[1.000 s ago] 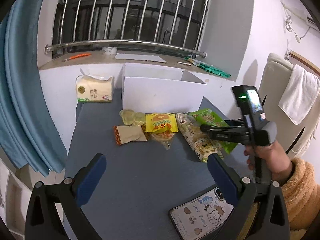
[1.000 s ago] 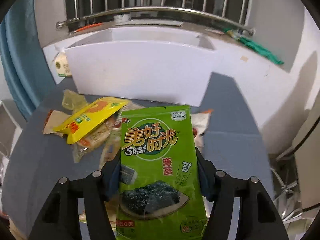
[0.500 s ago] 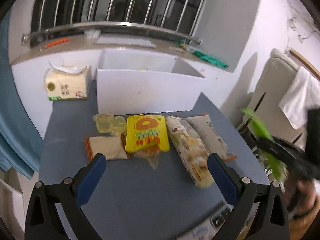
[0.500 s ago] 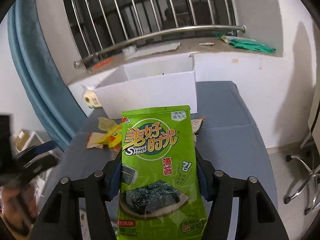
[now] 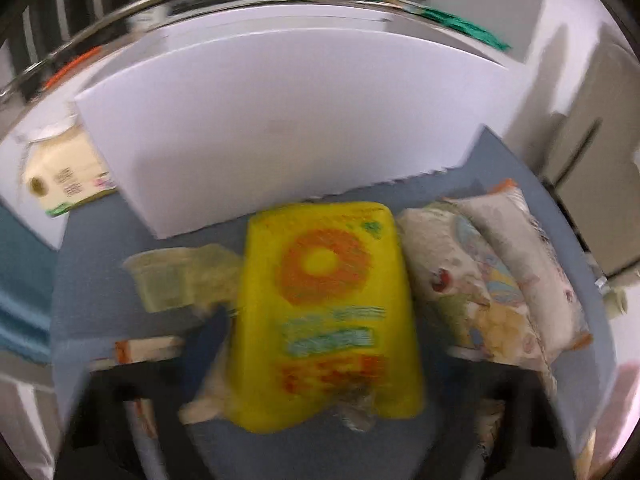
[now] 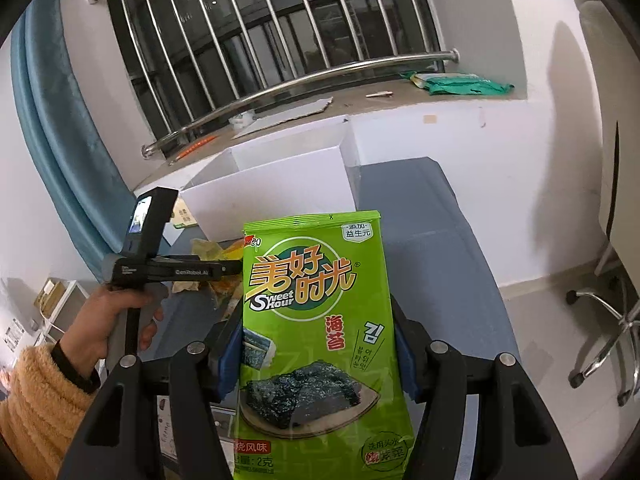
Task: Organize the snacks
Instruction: 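Lift the green pack with the right gripper while the left gripper grasps the yellow chip bag, then drop the green pack into the box while the left gripper drops the yellow bag in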
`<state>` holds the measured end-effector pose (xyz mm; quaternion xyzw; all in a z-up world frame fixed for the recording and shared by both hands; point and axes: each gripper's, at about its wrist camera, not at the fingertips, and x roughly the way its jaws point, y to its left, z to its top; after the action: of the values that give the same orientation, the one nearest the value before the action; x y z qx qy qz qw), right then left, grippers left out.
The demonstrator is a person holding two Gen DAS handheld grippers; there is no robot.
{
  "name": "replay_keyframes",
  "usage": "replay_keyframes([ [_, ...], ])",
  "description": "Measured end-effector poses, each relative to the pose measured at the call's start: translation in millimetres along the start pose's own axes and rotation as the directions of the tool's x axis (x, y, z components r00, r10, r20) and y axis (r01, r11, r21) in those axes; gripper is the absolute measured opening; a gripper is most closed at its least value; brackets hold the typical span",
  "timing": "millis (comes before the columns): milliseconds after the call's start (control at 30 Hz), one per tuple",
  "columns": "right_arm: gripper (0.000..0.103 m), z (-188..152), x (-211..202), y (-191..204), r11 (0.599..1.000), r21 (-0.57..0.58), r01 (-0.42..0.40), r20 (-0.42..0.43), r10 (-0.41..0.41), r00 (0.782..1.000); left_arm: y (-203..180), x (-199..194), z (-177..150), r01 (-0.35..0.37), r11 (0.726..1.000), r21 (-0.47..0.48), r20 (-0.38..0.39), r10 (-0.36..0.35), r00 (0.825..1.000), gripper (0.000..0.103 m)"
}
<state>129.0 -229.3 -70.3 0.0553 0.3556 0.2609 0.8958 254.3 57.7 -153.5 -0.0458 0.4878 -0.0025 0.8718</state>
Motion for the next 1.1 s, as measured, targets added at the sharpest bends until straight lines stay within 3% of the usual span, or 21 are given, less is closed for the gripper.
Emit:
replay_keyframes([
  [67, 0.066, -2, 3, -2, 1.000, 0.009, -0.001, -0.005, 0.001, 1.000, -1, -7, 0, 0.006, 1.000, 0.004, 0.014, -0.006, 1.000, 0.051],
  [167, 0.067, -3, 5, -4, 1.000, 0.015, -0.008, -0.014, 0.008, 1.000, 0, -28, -6, 0.050, 0.999, -0.003, 0.073, -0.050, 0.996, 0.044],
  [400, 0.067, -2, 12, 6, 1.000, -0.007, -0.030, -0.025, 0.030, 0.999, -9, -94, -23, 0.102, 0.994, 0.040, 0.226, -0.108, 0.968, 0.043],
  [600, 0.067, 17, 20, 21, 0.997, -0.054, -0.052, -0.003, 0.052, 0.999, -16, -151, -19, 0.120, 0.990, 0.070, 0.343, -0.137, 0.929, 0.044],
  [667, 0.067, 33, 26, 29, 0.995, -0.081, -0.052, 0.013, 0.054, 0.998, -13, -162, -6, 0.139, 0.989, 0.047, 0.380, -0.146, 0.913, 0.044],
  [867, 0.068, 108, 66, 41, 0.994, -0.069, -0.089, 0.042, 0.092, 0.995, 7, -166, 55, 0.094, 0.995, 0.023, 0.433, -0.095, 0.896, 0.044],
  [967, 0.069, 151, 101, 43, 0.995, -0.043, -0.087, 0.027, 0.088, 0.996, 21, -151, 83, 0.065, 0.998, 0.019, 0.428, -0.067, 0.901, 0.044],
  [1033, 0.069, 177, 123, 43, 0.995, -0.037, -0.095, 0.035, 0.096, 0.995, 30, -136, 110, 0.038, 0.999, 0.008, 0.401, -0.038, 0.915, 0.044],
  [1100, 0.069, 203, 148, 42, 0.997, -0.045, -0.056, 0.032, 0.057, 0.998, 36, -122, 126, 0.037, 0.999, -0.001, 0.388, -0.034, 0.921, 0.044],
])
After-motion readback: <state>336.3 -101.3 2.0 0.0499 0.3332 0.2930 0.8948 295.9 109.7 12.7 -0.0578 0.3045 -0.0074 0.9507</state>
